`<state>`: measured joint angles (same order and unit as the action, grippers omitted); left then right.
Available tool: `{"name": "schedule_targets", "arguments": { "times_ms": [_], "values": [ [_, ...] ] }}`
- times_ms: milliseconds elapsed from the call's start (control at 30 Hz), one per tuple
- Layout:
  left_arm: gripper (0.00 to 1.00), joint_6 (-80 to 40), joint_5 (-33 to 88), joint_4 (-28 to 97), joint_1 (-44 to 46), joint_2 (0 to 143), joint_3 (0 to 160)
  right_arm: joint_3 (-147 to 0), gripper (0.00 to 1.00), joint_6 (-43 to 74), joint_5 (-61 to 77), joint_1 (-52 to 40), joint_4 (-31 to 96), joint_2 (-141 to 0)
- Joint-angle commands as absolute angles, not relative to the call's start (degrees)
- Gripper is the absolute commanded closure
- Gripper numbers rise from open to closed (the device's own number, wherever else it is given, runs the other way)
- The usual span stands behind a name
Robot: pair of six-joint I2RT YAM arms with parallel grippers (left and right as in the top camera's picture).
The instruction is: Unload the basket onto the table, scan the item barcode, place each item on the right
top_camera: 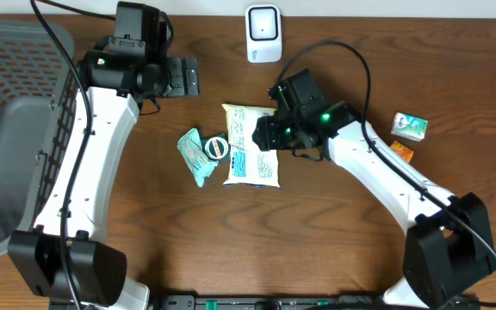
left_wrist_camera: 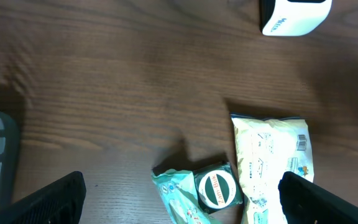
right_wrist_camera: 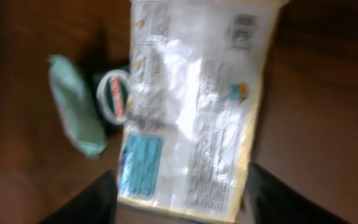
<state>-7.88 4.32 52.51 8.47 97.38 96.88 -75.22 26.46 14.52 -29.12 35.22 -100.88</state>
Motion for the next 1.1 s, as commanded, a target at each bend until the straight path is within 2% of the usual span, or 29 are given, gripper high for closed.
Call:
{"name": "schedule_targets", "arguments": {
  "times_ms": [0,167,367,500,567,667,733,900,1067],
  "values": [
    [0.02,-8.2,4.0,52.7,8.4,97.0,97.4,-71.5,0.34,28.3,14.5,-26.8,30.7,-101.6],
    [0.02,-8.2,4.0,52.7,8.4,97.0,97.4,-68.9,0.3,28.3,19.1,-24.9,23.0,-105.6],
    [0.02,-8.2,4.0,52.7,8.4,97.0,97.4,-68.9,0.29,28.2,32.1,-23.0,15.7,-115.0],
    [0.02,-8.2,4.0,52.7,8.4,97.0,97.4,-68.9,0.43,28.3,35.6,-22.7,13.9,-118.5],
    [0.02,-8.2,4.0,52.7,8.4,97.0,97.4,-68.9,0.56,28.3,36.4,-22.3,13.9,-118.7],
    [0.02,-8.2,4.0,52.7,8.4,97.0,97.4,-69.0,0.88,28.2,37.3,-21.7,14.0,-118.6],
    [0.02,-8.2,4.0,52.7,8.4,97.0,97.4,-69.0,0.99,27.5,38.0,-21.1,14.6,-118.6],
    [0.02,-8.2,4.0,52.7,8.4,97.0,97.4,-70.0,0.99,21.2,41.8,-18.5,16.9,-115.7],
    [0.02,-8.2,4.0,52.7,8.4,97.0,97.4,-78.8,0.99,2.9,38.9,-16.0,36.0,-110.2]
  ]
}}
